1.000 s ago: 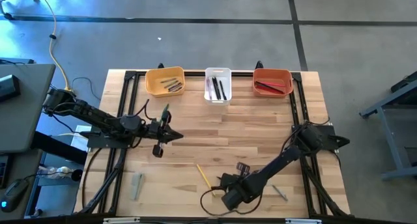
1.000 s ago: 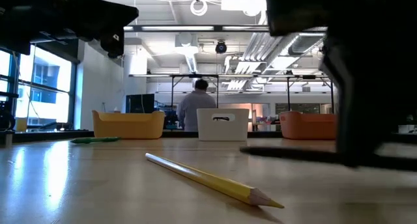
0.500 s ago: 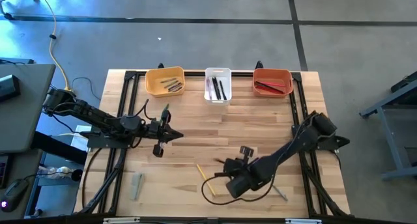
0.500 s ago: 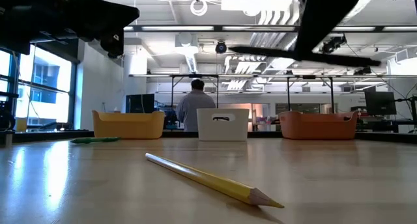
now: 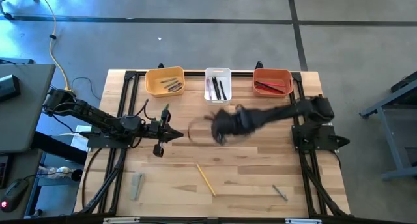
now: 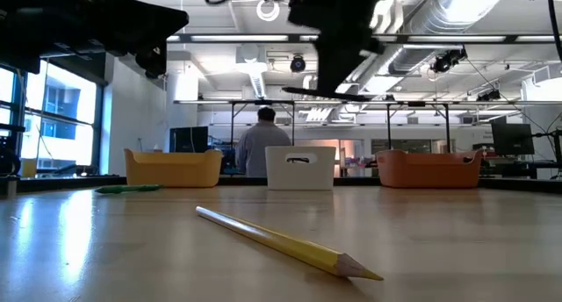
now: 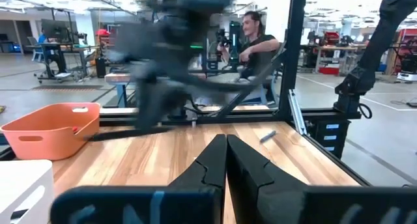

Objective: Sort crayons/erasers/pens/pencils in bins
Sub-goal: Put the black pen into the white bin

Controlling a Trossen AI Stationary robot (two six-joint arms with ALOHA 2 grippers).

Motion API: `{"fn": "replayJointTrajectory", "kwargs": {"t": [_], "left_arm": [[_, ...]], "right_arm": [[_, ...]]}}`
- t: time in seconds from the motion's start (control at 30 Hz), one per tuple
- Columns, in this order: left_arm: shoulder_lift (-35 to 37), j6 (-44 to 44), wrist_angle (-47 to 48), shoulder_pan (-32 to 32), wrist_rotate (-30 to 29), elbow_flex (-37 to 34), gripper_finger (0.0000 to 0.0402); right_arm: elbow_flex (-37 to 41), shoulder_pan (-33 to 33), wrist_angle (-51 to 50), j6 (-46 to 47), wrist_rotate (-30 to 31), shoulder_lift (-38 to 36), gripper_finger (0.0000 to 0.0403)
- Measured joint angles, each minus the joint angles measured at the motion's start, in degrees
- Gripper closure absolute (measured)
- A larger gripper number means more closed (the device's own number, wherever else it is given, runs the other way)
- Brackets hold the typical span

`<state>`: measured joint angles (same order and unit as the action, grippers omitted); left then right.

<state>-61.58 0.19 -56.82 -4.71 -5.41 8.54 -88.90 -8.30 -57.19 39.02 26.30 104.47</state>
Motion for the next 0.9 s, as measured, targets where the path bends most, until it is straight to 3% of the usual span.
{"fn": "replayJointTrajectory", "kwargs": {"t": [0.43,0.9], "left_arm": [[-0.02,-0.25,0.00,0.00,-0.74,0.00,0.0401],[-0.02,-0.59,0.02,0.02,-1.24,0.02,0.0401]], "right_arm": [[-0.07,27.16,18.55,-8.31,-10.63,1.34,0.0382],[-0.07,37.54,28.52,-12.09,-21.43,11.40,0.0382]]}}
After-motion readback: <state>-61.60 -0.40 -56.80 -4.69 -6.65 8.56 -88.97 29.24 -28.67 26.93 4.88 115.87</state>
